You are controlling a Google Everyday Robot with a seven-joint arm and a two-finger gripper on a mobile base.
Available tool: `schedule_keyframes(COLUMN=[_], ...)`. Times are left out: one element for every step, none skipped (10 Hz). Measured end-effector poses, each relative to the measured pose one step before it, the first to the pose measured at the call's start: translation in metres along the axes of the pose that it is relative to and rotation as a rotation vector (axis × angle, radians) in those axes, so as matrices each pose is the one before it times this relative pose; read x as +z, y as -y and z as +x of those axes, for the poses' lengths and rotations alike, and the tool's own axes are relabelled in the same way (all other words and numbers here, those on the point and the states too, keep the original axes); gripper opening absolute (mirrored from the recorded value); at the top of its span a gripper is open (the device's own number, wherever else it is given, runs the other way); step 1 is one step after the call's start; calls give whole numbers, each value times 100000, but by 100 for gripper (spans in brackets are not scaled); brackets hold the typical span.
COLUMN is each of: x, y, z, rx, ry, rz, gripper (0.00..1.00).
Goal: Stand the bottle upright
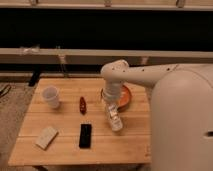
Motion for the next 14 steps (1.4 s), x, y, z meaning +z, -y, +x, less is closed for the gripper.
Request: schedule_keyframes(x=[-253, -476, -473, -223, -300, -394, -305, -115, -71, -192, -89, -37, 53, -83], y=[-397, 73, 189, -163, -360, -20, -78, -167, -392, 50, -73, -269, -610, -200], z=[-356, -68, 39, -91, -82, 113, 134, 47, -60, 96, -12, -82, -291, -39], rx=[-777, -292, -390, -492, -784, -466, -682, -1190, -3064, -2282, -1866, -2971, -5307, -4567], ry=[3065, 2923, 3214, 1919, 3188, 3642, 2853, 1569, 1757, 1398, 949, 454, 307, 326], rz=[-1564, -1399, -1944, -1264, -1642, -1547, -1523, -1565, -2719, -1798, -973, -620, -1116, -1154], gripper=[0, 0, 0, 0, 0, 0, 0, 0, 0, 0, 0, 0, 0, 0])
